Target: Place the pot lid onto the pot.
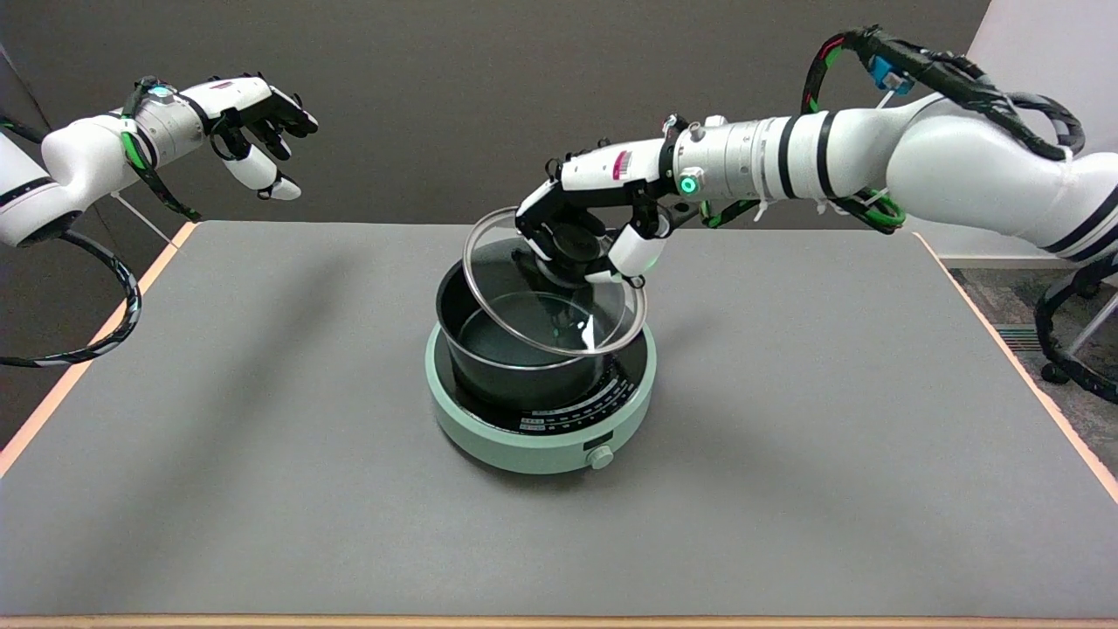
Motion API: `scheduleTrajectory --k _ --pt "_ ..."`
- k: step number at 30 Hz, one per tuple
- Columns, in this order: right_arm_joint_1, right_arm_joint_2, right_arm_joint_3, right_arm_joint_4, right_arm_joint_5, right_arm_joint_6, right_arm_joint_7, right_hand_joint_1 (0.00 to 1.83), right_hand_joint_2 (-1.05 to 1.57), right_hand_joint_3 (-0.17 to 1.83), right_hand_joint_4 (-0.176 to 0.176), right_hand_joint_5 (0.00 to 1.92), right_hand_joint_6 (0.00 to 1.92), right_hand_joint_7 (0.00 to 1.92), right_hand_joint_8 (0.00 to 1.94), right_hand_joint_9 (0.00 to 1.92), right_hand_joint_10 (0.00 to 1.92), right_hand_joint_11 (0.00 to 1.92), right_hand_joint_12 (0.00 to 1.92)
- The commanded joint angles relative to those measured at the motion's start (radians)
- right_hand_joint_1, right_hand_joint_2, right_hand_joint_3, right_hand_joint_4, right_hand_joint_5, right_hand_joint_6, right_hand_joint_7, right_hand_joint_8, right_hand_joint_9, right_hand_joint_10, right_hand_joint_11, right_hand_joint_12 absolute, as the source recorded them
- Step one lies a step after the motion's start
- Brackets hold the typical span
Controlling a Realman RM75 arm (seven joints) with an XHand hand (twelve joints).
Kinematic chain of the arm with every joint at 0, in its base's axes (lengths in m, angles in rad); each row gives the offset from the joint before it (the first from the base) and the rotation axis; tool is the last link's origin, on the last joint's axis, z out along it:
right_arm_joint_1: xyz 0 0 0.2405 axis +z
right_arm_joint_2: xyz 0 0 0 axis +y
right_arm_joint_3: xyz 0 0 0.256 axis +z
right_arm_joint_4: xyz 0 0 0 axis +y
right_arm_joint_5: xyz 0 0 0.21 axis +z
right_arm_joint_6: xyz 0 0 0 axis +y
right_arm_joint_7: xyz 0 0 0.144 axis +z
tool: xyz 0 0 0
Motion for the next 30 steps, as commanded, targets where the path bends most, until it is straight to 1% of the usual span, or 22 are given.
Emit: scheduleTrajectory --k 1,2,3,4,6,7,9,10,19,30 --pt "-0.031 -0.035 0.0 -0.056 -0.048 0.007 0.005 1.32 0.87 0.9 0.176 0.48 1.6 0.72 1.76 0.69 1.92 0.0 1.92" --pt "-0.033 -0.034 0.0 -0.052 -0.054 0.008 0.005 1.31 0.88 0.9 0.165 0.48 1.59 0.7 1.78 0.7 1.92 0.0 1.92" --pt "-0.035 -0.03 0.0 -0.046 -0.061 0.007 0.005 1.31 0.88 0.9 0.164 0.48 1.59 0.7 1.79 0.7 1.92 0.0 1.92" --pt "-0.037 -0.028 0.0 -0.043 -0.063 0.004 0.005 1.32 0.87 0.9 0.174 0.48 1.6 0.71 1.76 0.69 1.92 0.0 1.92" --pt "-0.036 -0.023 0.0 -0.045 -0.061 0.002 0.005 1.32 0.86 0.91 0.176 0.48 1.6 0.72 1.76 0.69 1.92 0.0 1.92" --pt "-0.033 -0.021 0.001 -0.044 -0.063 0.002 0.005 1.32 0.87 0.91 0.169 0.48 1.59 0.7 1.77 0.69 1.92 0.0 1.92" --pt "-0.025 -0.018 0.001 -0.046 -0.054 0.0 0.005 1.32 0.87 0.91 0.171 0.47 1.6 0.71 1.77 0.69 1.92 0.0 1.92" --pt "-0.019 -0.018 0.001 -0.048 -0.05 -0.003 0.005 1.31 0.88 0.9 0.163 0.47 1.59 0.69 1.79 0.69 1.92 0.0 1.92" --pt "0.05 -0.024 -0.002 -0.044 -0.059 -0.008 0.005 1.31 0.9 0.86 0.157 0.47 1.6 0.69 1.77 0.69 1.92 0.0 1.92" --pt "0.137 -0.009 -0.003 0.004 -0.089 -0.024 0.043 1.31 0.91 0.85 0.151 0.47 1.61 0.68 1.78 0.67 1.92 0.0 1.92"
